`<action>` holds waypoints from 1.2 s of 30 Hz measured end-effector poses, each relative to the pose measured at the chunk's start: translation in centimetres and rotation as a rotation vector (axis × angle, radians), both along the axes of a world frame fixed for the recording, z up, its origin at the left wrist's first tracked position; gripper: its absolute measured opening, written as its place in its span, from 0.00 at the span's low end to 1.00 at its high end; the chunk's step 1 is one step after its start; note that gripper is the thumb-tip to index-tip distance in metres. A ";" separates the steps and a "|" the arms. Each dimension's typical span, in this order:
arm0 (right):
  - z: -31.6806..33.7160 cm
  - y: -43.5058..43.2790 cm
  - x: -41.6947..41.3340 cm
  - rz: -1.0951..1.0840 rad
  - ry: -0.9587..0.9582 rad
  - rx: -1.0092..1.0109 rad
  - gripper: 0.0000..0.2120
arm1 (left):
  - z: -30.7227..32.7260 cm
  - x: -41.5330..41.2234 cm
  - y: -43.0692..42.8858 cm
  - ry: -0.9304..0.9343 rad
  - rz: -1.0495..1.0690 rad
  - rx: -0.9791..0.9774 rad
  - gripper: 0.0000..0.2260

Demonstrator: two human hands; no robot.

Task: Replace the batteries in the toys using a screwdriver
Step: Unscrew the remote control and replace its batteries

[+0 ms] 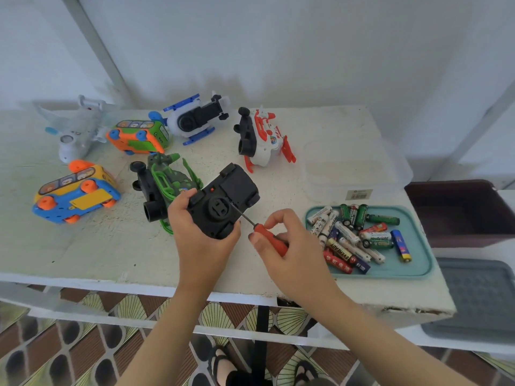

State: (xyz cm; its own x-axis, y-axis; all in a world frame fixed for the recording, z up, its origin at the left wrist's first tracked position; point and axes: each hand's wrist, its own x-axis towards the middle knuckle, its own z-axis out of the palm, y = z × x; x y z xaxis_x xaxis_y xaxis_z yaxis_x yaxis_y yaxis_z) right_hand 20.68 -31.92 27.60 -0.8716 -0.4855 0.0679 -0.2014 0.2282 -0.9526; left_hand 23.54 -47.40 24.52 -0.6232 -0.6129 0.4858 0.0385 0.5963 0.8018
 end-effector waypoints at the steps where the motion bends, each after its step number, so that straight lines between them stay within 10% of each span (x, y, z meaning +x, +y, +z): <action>1: -0.2 0.0 -0.1 0.022 -0.023 0.042 0.08 | 0.1 0.0 0.0 -0.009 0.016 -0.027 0.35; 24: -1.0 -1.6 2.4 -0.069 -0.302 -0.151 0.15 | -0.4 -0.7 0.0 0.004 0.011 -0.023 0.35; 36: 1.4 -0.1 -0.3 0.063 -0.283 0.084 0.17 | -0.7 -0.2 -0.7 0.050 -0.089 0.073 0.35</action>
State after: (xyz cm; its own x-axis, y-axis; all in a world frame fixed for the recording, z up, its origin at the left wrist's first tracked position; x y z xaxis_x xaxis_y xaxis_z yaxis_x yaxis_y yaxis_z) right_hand 20.38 -32.07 29.04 -0.8180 -0.5329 -0.2162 0.0534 0.3040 -0.9512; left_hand 23.35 -48.11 23.80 -0.6525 -0.5915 0.4736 0.1298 0.5286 0.8389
